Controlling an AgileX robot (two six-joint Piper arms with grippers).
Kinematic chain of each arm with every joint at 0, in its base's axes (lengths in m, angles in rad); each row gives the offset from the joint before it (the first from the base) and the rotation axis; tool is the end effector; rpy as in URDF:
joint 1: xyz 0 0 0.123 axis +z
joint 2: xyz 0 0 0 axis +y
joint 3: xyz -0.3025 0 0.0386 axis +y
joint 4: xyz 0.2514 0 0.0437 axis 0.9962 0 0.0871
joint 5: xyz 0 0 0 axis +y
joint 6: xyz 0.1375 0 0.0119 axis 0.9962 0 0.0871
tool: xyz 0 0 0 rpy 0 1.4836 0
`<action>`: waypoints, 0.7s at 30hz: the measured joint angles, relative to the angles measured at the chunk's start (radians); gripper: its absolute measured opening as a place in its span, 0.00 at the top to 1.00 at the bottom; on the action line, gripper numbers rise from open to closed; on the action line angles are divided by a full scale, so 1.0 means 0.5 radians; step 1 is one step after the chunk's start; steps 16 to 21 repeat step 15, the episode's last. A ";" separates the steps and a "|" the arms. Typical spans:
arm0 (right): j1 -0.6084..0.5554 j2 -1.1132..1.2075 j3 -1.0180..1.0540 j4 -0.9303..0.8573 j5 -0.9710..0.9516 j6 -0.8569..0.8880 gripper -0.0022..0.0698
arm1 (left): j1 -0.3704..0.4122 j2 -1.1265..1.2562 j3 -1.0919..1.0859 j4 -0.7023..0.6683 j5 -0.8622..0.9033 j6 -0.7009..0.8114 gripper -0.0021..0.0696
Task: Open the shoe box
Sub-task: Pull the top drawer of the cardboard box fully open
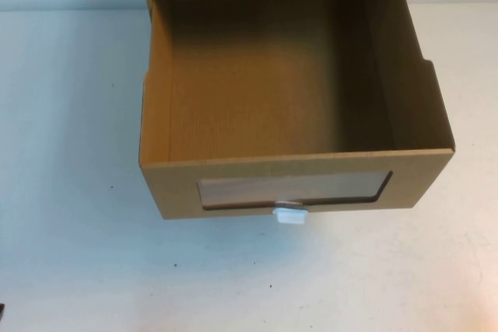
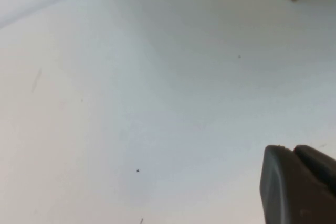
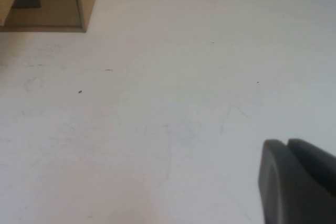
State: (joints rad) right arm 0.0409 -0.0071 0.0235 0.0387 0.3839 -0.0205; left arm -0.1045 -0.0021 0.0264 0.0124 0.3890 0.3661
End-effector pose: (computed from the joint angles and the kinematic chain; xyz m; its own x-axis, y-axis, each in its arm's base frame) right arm 0.0804 0.0053 0.1564 -0.3083 0.0028 -0.9513 -0.0499 0.9986 0.0191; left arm 0.0801 -0.0078 0.1542 -0.2593 0.3979 -0.8800 0.2103 0.9126 0.3506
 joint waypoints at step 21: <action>0.000 -0.004 0.000 0.033 0.001 0.000 0.99 | 0.008 -0.013 0.000 -0.007 -0.001 -0.044 0.98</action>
